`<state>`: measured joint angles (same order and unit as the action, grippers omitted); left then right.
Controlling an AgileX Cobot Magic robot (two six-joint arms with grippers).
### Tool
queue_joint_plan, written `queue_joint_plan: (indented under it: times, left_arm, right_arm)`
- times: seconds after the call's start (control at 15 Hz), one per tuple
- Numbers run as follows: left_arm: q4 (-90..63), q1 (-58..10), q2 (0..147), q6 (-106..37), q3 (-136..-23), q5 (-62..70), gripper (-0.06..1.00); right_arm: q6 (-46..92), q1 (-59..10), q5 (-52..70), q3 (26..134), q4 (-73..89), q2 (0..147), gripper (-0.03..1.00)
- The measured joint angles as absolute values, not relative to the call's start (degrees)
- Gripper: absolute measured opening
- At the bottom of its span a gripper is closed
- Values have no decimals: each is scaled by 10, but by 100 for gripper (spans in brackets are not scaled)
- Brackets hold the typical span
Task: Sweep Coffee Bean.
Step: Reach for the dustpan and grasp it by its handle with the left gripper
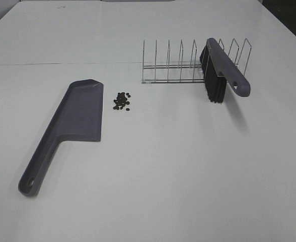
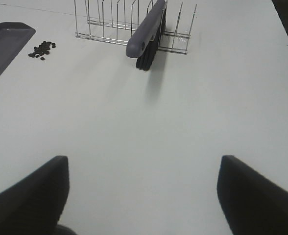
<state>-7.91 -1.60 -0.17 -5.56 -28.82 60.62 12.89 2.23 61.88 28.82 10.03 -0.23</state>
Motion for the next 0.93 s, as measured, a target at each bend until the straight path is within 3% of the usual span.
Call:
queue_joint_plan:
  times: [0.93]
  left_arm:
    - [-79,-16,-2,-56,-288,606,68]
  right_arm:
    - [129,22,619,288,100,-2,73]
